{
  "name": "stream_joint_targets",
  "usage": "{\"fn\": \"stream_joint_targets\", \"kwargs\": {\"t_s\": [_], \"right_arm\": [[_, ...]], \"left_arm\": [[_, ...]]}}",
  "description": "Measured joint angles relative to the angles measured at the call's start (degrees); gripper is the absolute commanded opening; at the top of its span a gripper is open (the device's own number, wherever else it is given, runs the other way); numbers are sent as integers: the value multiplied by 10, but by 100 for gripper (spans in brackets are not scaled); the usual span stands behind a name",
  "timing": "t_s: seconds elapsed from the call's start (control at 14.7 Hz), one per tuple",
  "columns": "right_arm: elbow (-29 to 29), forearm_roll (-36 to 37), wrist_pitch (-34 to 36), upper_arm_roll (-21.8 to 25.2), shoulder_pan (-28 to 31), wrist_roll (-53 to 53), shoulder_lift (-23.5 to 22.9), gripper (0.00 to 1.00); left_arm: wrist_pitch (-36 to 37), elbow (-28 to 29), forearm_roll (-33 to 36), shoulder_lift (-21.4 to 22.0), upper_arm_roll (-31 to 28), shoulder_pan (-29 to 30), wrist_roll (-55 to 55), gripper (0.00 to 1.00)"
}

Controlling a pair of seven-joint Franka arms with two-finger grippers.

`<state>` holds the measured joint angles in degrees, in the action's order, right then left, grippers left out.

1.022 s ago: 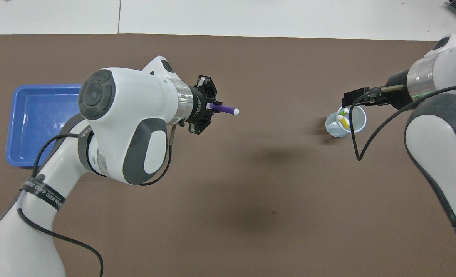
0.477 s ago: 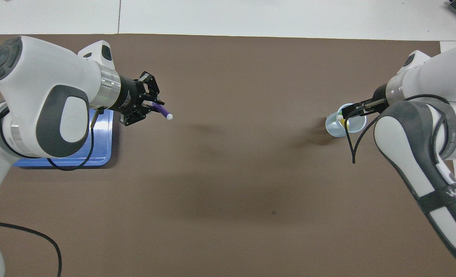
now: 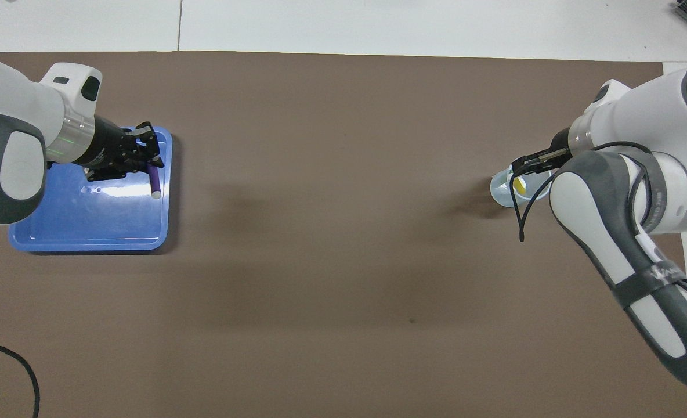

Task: Right arm passes pens to left for tray arrangement
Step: 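Carry the purple pen to the tray with the left gripper, then lower the purple pen into the tray and open the left gripper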

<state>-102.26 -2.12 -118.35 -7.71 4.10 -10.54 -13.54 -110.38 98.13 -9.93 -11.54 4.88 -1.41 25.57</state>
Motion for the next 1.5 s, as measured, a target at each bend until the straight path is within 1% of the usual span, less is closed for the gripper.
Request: {"fn": "stream_joint_targets", "kwargs": {"t_s": [0.2, 0.27, 0.34, 0.41, 0.48, 0.61, 0.82, 0.95, 1.23, 1.5], "right_arm": [[-3, 0, -7, 0, 0, 0, -2, 52], [-4, 0, -14, 0, 0, 0, -5, 49], [-5, 0, -19, 0, 0, 0, -8, 44], [-6, 0, -21, 0, 0, 0, -11, 41], [-6, 0, -21, 0, 0, 0, -13, 35], [-6, 0, -21, 0, 0, 0, -13, 32], [-6, 0, -21, -1, 0, 0, -13, 32], [-6, 0, -21, -1, 0, 1, -13, 32], [-7, 0, -21, -1, 0, 2, -13, 30], [-7, 0, -29, -1, 0, 2, -13, 28]], "left_arm": [[1, 0, 57, 4, 0, 24, -105, 0], [1, -1, 73, 4, 0, 31, -139, 0], [0, -2, 88, 4, 0, 38, -174, 0], [-4, -2, 100, 4, 0, 47, -207, 0], [-15, -1, 108, 4, 0, 57, -233, 0], [-53, 6, 113, 4, 0, 82, -267, 0], [-103, 22, 113, -3, -1, 122, -323, 0], [-128, 28, 114, -11, -1, 139, -336, 0], [-199, 70, 118, -40, -1, 159, -347, 0], [-235, 86, 119, -70, -1, 194, -402, 0]]}}
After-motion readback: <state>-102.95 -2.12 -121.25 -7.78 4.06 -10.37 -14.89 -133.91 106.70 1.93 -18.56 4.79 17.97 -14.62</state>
